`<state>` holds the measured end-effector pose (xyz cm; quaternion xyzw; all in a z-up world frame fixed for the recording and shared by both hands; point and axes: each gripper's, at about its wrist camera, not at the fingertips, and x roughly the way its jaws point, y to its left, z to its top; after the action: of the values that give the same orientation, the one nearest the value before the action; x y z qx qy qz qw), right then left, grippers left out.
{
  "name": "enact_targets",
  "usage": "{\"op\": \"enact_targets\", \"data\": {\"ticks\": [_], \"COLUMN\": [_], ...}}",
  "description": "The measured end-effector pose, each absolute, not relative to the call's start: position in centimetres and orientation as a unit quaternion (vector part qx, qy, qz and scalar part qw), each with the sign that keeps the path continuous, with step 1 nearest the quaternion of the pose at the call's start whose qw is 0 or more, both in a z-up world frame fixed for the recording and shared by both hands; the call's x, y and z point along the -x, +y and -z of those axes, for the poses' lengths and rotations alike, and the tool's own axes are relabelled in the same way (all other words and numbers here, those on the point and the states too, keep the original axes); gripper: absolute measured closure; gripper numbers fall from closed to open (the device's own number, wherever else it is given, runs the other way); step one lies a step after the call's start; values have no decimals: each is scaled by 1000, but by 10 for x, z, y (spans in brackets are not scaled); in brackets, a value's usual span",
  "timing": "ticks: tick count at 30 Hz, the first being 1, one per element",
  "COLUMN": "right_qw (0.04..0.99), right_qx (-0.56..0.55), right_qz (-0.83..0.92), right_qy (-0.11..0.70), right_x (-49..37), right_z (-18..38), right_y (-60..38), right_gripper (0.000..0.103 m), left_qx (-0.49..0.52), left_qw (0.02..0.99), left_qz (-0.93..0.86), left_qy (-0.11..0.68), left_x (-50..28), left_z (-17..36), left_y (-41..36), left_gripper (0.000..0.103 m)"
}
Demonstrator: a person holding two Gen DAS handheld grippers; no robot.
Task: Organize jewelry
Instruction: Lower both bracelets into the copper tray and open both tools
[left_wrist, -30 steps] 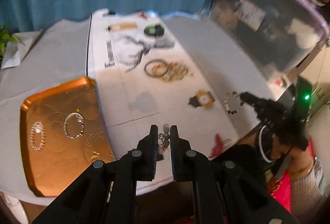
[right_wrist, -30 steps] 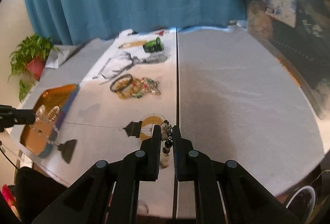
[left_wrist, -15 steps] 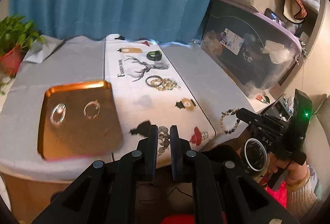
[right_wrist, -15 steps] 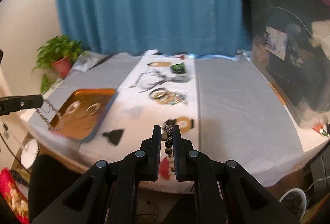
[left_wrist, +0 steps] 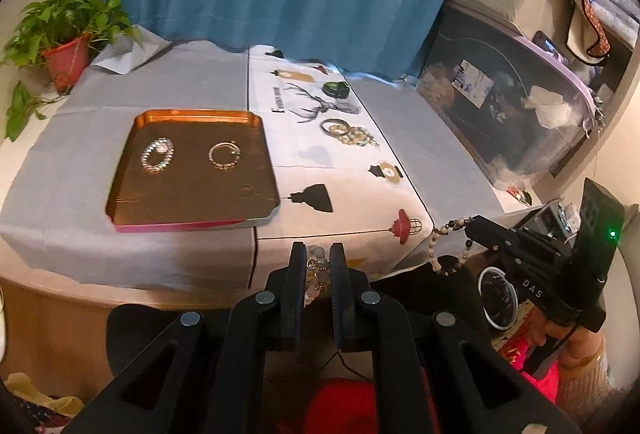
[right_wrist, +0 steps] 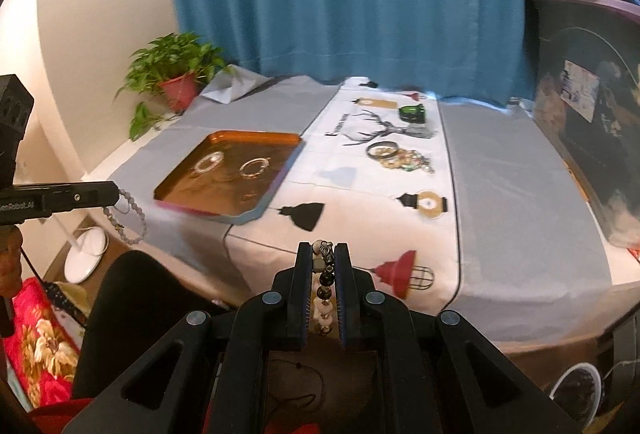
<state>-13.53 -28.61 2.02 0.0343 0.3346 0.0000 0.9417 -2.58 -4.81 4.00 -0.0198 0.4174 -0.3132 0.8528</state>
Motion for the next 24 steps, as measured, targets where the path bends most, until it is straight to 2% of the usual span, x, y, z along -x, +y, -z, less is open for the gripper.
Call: {"op": "enact_targets", "data": {"ticks": [12, 24], "right_qw": [942, 938], "right_qx": [-31, -25], "right_qz": [-15, -51], "right_qy": [333, 342], "right_x": [133, 87], "right_z": [-23, -23], "right_y": [-275, -252], "right_gripper": [92, 92], "left_qx": [23, 10], "left_qw": [864, 879], "left_qz": [297, 256], "left_qy": [405, 403], "left_x": [18, -17], "left_z": [-47, -42], "left_y": [-37, -21], "left_gripper": [94, 94]}}
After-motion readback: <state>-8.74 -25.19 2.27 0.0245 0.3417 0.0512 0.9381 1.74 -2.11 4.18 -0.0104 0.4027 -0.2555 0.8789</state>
